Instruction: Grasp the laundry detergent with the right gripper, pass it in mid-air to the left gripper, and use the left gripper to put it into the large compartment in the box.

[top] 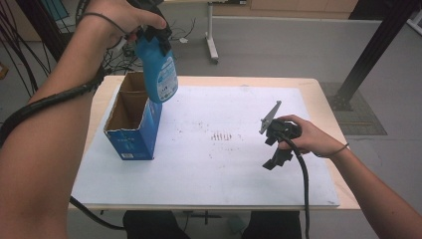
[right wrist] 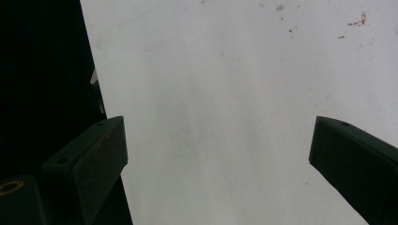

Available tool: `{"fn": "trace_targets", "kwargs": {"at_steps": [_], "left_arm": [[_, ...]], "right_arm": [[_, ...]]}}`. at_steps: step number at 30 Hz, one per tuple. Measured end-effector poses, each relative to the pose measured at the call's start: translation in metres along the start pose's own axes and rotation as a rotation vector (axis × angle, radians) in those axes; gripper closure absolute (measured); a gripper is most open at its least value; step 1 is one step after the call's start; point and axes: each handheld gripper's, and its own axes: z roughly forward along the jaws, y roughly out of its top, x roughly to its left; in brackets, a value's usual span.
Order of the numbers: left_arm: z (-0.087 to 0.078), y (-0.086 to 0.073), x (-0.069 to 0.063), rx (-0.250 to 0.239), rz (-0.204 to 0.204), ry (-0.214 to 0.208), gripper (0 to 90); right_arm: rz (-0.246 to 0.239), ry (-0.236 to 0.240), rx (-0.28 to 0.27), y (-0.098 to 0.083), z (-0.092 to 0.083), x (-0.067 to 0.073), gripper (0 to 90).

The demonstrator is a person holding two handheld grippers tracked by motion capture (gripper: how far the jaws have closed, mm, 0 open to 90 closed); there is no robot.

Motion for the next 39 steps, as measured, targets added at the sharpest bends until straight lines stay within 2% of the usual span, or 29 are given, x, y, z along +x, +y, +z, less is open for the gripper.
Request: {"fn": "trace_targets", "kwargs": {"at_steps": [8,12,14,20,26,34,39], "left_arm": [[-0.006,-0.001,0.027,0.009,-0.099,0.047,37.4],[-0.008,-0.004,0.040,0.013,-0.139,0.052,37.4],[-0.010,-0.007,0.049,0.019,-0.172,0.058,37.4],[-0.011,-0.012,0.064,0.050,-0.247,0.107,37.3],[-0.010,-0.020,0.083,0.074,-0.338,0.106,37.4],[-0.002,-0.026,0.094,0.080,-0.391,0.106,37.4],[0.008,-0.029,0.095,0.087,-0.394,0.115,37.3]], "right_arm": [[-0.007,-0.001,-0.005,0.004,0.002,-0.001,4.5],[-0.008,0.001,-0.004,0.004,0.003,-0.001,4.5],[-0.009,0.001,-0.006,0.004,0.003,-0.001,4.5],[-0.011,0.000,-0.011,0.004,0.003,-0.001,4.4],[-0.009,-0.003,-0.019,0.003,0.002,-0.002,4.4],[-0.010,-0.004,-0.033,0.003,0.002,-0.003,4.4],[-0.012,-0.004,-0.033,0.002,0.001,-0.002,4.4]]}}
